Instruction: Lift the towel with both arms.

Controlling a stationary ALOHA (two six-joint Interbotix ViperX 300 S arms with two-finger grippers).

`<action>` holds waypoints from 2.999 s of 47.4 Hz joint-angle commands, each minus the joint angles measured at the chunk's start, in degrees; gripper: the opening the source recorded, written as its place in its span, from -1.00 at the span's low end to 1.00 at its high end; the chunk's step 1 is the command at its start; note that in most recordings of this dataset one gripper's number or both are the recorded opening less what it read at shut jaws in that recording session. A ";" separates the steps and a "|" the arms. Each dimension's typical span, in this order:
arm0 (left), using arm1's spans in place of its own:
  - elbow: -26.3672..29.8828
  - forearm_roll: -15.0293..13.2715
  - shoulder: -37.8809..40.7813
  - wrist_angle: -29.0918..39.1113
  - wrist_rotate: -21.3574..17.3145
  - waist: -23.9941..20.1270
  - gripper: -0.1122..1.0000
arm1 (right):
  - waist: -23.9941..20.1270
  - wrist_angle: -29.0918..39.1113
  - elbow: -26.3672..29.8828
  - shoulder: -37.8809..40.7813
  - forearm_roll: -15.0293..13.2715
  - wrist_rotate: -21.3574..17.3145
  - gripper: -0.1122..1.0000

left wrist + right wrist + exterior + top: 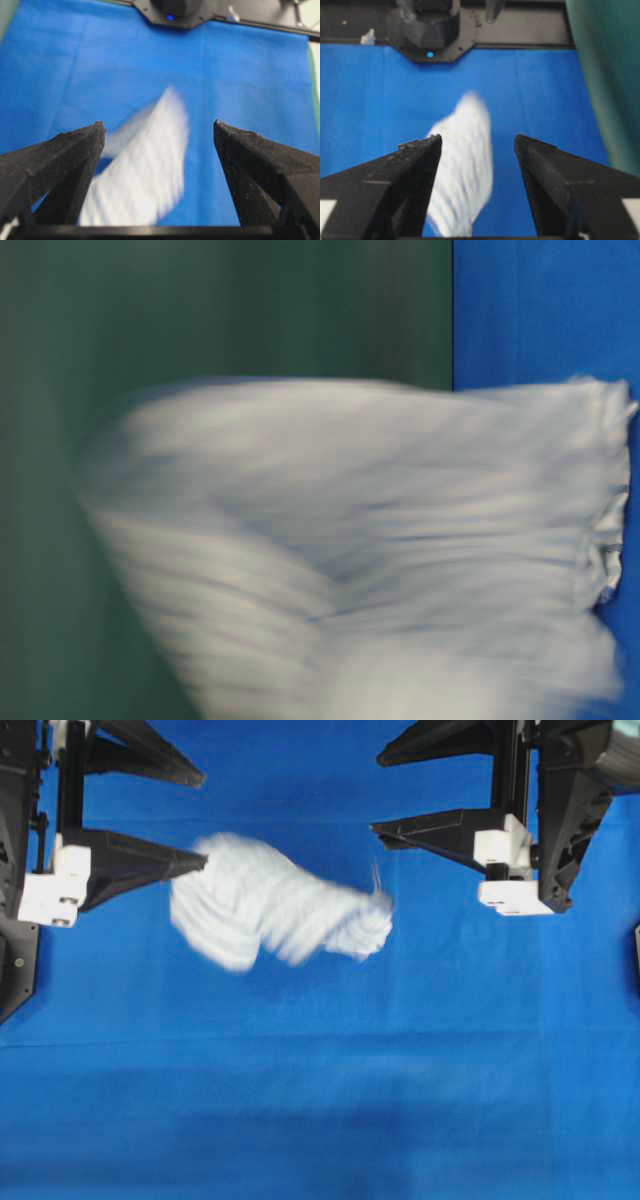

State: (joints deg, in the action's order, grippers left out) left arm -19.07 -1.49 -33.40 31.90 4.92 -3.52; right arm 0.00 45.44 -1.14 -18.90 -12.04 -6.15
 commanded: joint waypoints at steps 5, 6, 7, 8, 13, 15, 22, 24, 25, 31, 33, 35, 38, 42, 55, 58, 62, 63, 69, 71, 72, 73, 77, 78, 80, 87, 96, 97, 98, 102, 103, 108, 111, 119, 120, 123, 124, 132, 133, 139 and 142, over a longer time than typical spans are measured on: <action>-2.02 0.09 0.35 -2.20 0.26 1.32 0.86 | -0.18 -0.53 -1.85 -0.62 0.00 -0.35 0.35; -2.64 0.09 0.62 -2.64 0.35 1.49 0.86 | -0.35 -0.79 -2.81 -0.62 0.09 -0.35 0.35; -3.34 0.09 0.79 -3.08 0.44 1.76 0.86 | -0.44 -1.05 -3.60 -0.53 0.09 -0.44 0.35; -4.04 0.09 0.97 -3.60 0.53 1.93 0.86 | -0.53 -1.41 -4.39 -0.53 0.09 -0.44 0.35; -8.44 0.09 2.64 -7.56 0.62 3.08 0.86 | -0.88 -4.48 -8.88 -0.35 0.26 -1.05 0.35; -9.93 0.09 3.34 -9.05 0.70 3.34 0.86 | -0.88 -6.24 -11.07 -0.35 0.26 -1.93 0.35; -14.59 0.09 6.15 -13.71 0.79 3.87 0.86 | -0.88 -10.63 -17.58 -0.35 0.26 -4.48 0.35; -15.64 0.09 7.03 -14.59 0.79 3.87 0.86 | -0.97 -12.04 -19.34 -0.26 0.26 -4.83 0.35; -16.17 0.09 7.38 -15.03 0.79 3.96 0.86 | -0.88 -12.83 -20.13 -0.26 0.26 -5.01 0.35; -19.25 0.09 10.63 -17.93 0.79 3.87 0.86 | -0.44 -18.19 -25.40 0.70 0.26 -6.24 0.35; -20.04 0.09 11.69 -19.07 0.79 3.96 0.86 | -0.26 -19.86 -26.81 1.41 0.26 -6.42 0.35; -21.01 0.09 13.10 -20.65 0.79 3.87 0.86 | 0.00 -21.53 -28.21 2.11 0.18 -6.42 0.35; -22.06 0.09 14.77 -22.68 0.88 3.87 0.86 | 0.35 -24.26 -30.23 3.60 0.26 -6.42 0.35; -23.38 0.09 17.23 -25.40 0.88 3.87 0.86 | 0.53 -27.33 -31.90 6.15 0.26 -6.50 0.34; -27.25 0.09 24.61 -33.66 0.88 3.96 0.85 | 0.88 -33.49 -33.84 15.64 0.35 -6.50 0.34; -28.12 0.09 26.10 -35.77 0.88 3.87 0.86 | 1.14 -34.54 -33.93 18.11 0.35 -6.50 0.34; -29.18 0.09 27.60 -37.35 0.88 3.87 0.86 | 1.58 -36.21 -34.01 21.36 0.44 -6.50 0.34; -29.36 0.00 27.86 -37.71 0.88 3.87 0.85 | 1.67 -36.65 -34.01 21.97 0.44 -6.50 0.34; -31.11 0.00 29.79 -39.55 0.88 3.87 0.86 | 2.46 -39.20 -34.01 25.05 0.44 -6.50 0.34; -31.64 0.00 30.67 -40.34 0.88 3.96 0.86 | 2.72 -40.08 -34.10 25.84 0.44 -6.50 0.34; -31.90 0.00 31.03 -40.87 0.88 3.87 0.86 | 2.90 -40.78 -34.10 26.46 0.44 -6.50 0.34; -32.17 -0.09 31.46 -41.40 0.88 3.96 0.86 | 3.08 -41.22 -34.19 26.81 0.44 -6.50 0.34; -33.31 -0.18 33.40 -44.65 0.88 3.87 0.85 | 3.60 -42.80 -34.19 28.39 0.44 -6.50 0.34; -33.49 -0.18 33.84 -45.35 0.88 3.87 0.85 | 3.78 -42.98 -34.19 28.92 0.44 -6.50 0.34; -33.75 -0.18 34.63 -46.67 0.97 3.87 0.85 | 4.04 -43.33 -34.19 29.53 0.44 -6.50 0.34; -33.84 -0.26 37.00 -48.25 0.97 3.96 0.85 | 4.75 -43.51 -34.19 31.20 0.44 -6.50 0.34; -33.84 -0.26 37.88 -48.25 0.88 3.87 0.83 | 4.75 -43.77 -34.10 31.55 0.44 -6.50 0.34; -33.84 -0.18 37.79 -48.25 0.88 3.87 0.83 | 4.75 -43.77 -34.10 31.55 0.44 -6.50 0.34; -33.93 -0.26 37.79 -48.25 0.88 3.96 0.82 | 4.75 -43.68 -34.10 31.55 0.44 -6.50 0.34; -33.93 -0.26 37.71 -47.90 0.88 3.96 0.75 | 4.75 -43.77 -34.19 31.55 0.44 -6.50 0.33; -34.01 -0.26 37.71 -47.81 0.88 3.96 0.73 | 4.75 -43.77 -34.10 31.55 0.44 -6.50 0.32; -33.93 -0.26 37.71 -46.76 0.88 3.87 0.42 | 4.75 -43.68 -34.01 31.55 0.44 -6.50 0.23; -33.84 -0.26 37.71 -46.32 0.79 3.96 0.07 | 4.75 -43.51 -33.75 31.46 0.35 -6.15 0.07; -33.75 -0.26 37.53 -46.23 0.53 3.78 -0.69 | 4.75 -43.24 -34.28 30.32 0.35 -6.06 -0.53; -33.75 -0.26 37.44 -46.23 0.53 3.78 -0.73 | 4.75 -43.24 -34.37 30.06 0.35 -6.06 -0.53; -33.75 -0.26 37.35 -46.23 0.53 3.69 -0.73 | 4.75 -43.15 -34.45 29.36 0.44 -6.06 -0.53; -33.66 -0.26 37.27 -46.23 0.53 3.69 -0.73 | 4.75 -43.24 -34.54 29.09 0.44 -6.06 -0.53; -33.57 -0.26 34.89 -45.79 0.62 3.52 -0.73 | 4.75 -43.15 -34.54 27.77 0.44 -6.42 -0.53; -33.49 -0.26 34.37 -45.62 0.70 3.52 -0.73 | 4.66 -43.15 -34.54 27.51 0.44 -6.42 -0.53; -32.52 -0.26 29.09 -41.48 0.79 4.13 -0.73 | 4.04 -40.87 -33.66 24.17 0.79 -6.77 -0.53; -31.20 -0.26 25.05 -37.27 0.70 4.57 -0.73 | 3.43 -38.76 -32.78 21.71 0.79 -6.94 -0.53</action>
State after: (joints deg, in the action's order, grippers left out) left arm -52.56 -1.67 -2.99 -8.88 5.71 0.35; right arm 4.31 5.01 -35.68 7.21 -11.43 -13.01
